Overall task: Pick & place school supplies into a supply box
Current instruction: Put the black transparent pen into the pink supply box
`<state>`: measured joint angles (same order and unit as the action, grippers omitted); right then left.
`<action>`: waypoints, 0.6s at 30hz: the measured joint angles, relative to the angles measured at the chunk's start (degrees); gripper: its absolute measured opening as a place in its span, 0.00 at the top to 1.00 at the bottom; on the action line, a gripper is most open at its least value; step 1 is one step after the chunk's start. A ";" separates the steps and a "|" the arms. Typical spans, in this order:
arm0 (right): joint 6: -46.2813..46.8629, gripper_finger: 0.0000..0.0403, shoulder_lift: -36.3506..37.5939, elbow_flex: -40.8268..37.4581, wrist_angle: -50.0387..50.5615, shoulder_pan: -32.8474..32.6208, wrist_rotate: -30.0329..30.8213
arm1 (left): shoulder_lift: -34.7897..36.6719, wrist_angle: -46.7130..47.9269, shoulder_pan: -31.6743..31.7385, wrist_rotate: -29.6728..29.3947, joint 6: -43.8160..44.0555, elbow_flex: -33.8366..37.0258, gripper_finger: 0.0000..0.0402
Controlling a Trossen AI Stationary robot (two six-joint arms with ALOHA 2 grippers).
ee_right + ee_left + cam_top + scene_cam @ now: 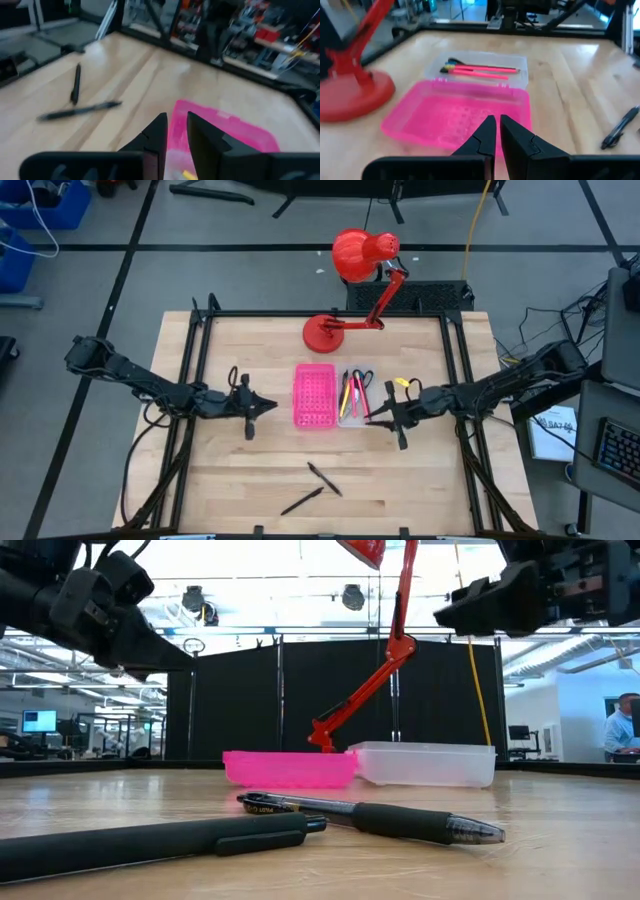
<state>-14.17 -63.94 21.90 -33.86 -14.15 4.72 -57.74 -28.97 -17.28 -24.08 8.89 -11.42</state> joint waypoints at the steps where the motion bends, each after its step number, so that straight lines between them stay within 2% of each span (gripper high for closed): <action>1: 0.00 0.85 0.00 -0.39 -1.51 0.02 -0.01 | 0.00 0.47 -0.02 0.00 2.64 0.00 0.92; 4: 0.03 0.86 0.00 -1.12 -3.58 0.04 -0.10 | 0.00 1.14 0.00 0.02 8.97 0.00 0.92; 8: 2.67 0.87 0.00 -1.45 -4.15 0.04 -0.19 | 0.00 1.29 0.00 0.06 11.92 0.00 0.92; 11: 3.48 0.87 -0.02 -1.59 -3.83 0.04 -0.21 | 0.00 1.29 0.00 0.44 17.85 0.00 0.92; 18: 8.01 0.87 -0.02 -1.59 -4.18 -0.20 -0.27 | 0.00 0.58 -0.26 7.39 33.29 0.00 0.92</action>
<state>-6.16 -63.96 20.32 -38.04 -14.35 4.45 -57.74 -28.39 -17.53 -16.69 42.18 -11.42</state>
